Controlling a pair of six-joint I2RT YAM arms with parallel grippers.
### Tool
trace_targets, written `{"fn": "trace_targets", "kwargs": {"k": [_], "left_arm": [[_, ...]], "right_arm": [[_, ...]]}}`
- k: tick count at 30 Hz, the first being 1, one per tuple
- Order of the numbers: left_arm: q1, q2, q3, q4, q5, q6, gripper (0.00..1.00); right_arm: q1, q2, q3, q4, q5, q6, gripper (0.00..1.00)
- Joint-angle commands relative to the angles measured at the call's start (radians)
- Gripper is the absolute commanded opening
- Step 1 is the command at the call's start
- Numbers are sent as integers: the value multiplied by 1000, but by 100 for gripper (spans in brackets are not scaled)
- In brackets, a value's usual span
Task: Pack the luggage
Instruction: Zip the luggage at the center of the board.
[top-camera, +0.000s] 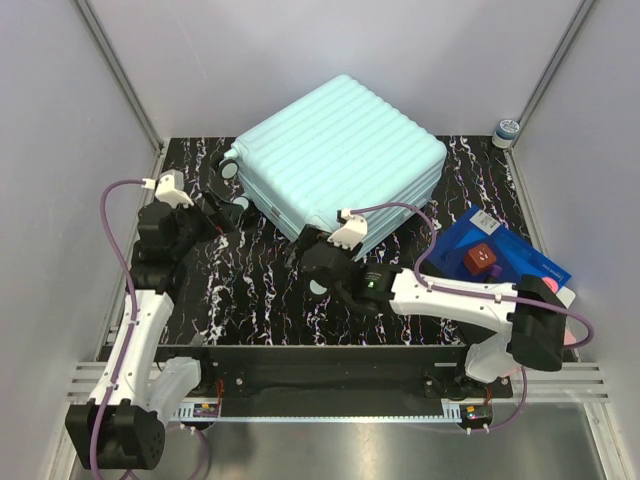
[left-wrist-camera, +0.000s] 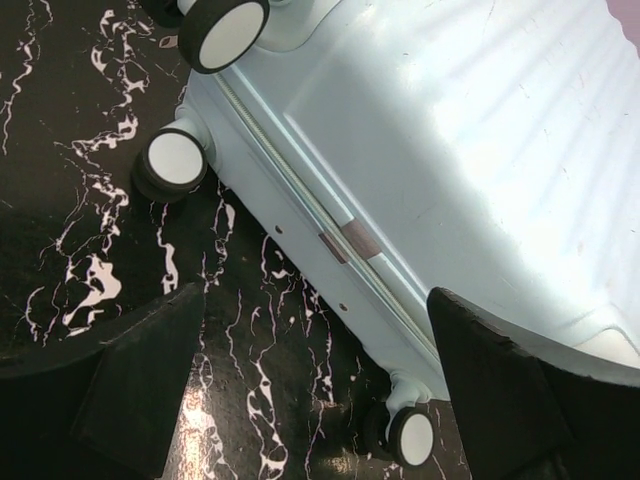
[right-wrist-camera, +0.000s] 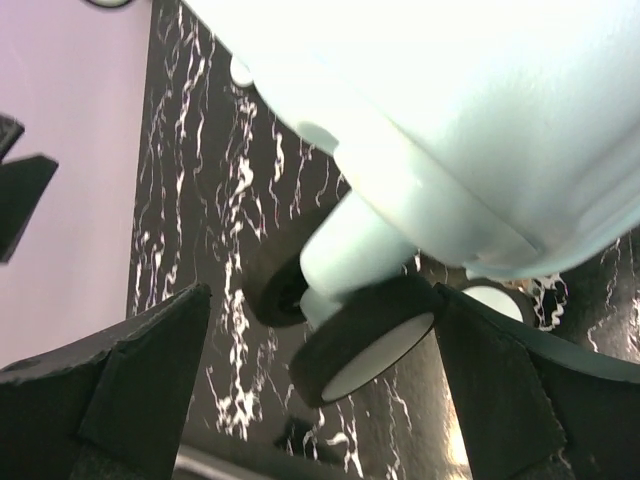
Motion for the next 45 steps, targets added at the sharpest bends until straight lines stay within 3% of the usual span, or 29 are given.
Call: {"fn": "trace_targets", "kwargs": {"k": [1,7,11,18,19,22,23,32,37,45], "left_arm": [[5,-24,-11,79,47,-19,99],[28,-31,-18,91,60,-28,99],[32,-40,-25,89,43,-30,99],[37,-45,-29,89,40,-28,99],[39,-43,-31,91,40,-28,99],[39,-45,-32,86,30,-27,99],[39,-43,-32,85,21,-25,99],[39,-54,-18,63,-11,8,99],[32,-28,-20,95,0,24,99],[-110,79,53,178,-72,119,99]], "right_arm": [[11,47,72,16,145,64,97],[15,119,142,-40,182,96,93],[14,142,152,-58,192,108,83],[14,127,121,-63,206,93,41],[14,120,107,-64,215,91,27],[14,94,75,-67,237,81,2],[14,84,66,-69,243,78,0],[15,-82,-64,-193,344,81,0],[14,-267,-190,-238,378,64,0],[12,-487,-316,-244,367,-114,0]]}}
